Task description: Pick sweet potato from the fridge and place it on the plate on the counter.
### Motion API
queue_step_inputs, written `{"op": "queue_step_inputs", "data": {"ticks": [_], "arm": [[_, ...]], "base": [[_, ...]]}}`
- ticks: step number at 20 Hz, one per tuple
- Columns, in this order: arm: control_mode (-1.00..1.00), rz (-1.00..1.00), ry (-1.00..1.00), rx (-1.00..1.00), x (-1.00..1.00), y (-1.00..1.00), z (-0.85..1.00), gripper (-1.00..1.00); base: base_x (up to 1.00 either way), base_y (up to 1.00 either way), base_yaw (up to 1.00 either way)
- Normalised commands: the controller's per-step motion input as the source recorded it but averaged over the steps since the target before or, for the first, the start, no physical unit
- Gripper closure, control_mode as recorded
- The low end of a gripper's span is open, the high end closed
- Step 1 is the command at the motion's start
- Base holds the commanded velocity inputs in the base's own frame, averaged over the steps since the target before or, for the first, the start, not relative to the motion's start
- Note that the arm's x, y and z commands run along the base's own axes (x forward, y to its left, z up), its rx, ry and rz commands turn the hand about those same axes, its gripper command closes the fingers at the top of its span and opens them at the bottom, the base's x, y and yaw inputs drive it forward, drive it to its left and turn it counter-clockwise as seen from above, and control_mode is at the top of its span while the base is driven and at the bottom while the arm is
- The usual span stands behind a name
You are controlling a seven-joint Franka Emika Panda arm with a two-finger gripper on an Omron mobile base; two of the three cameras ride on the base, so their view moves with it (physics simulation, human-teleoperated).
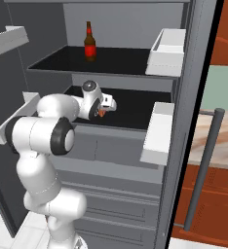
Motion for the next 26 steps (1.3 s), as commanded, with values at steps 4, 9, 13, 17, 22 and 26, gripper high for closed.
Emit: {"op": "queue_step_inputs", "data": {"ticks": [4,9,13,17,22,26], "arm": [[-1.0,0.0,0.0,0.0,0.08,0.0,-0.11,-1.0],[-1.0,0.0,0.0,0.01,0.06,-0.01,-0.07,-1.0],[-1.0,0.0,0.0,0.0,0.02,0.0,-0.13,-1.0],[-1.0,0.0,0.0,0.0,0.04,0.0,-0.2,-1.0],[-1.0,0.0,0.0,0.0,0.03,0.0,-0.13,1.0],[-1.0,0.0,0.0,0.0,0.0,0.0,-0.02,1.0]], "base": [[0.0,0.0,0.0],[0.0,0.0,0.0],[0.0,0.0,0.0],[0.0,0.0,0.0],[0.0,0.0,0.0],[0.0,0.0,0.0]]}}
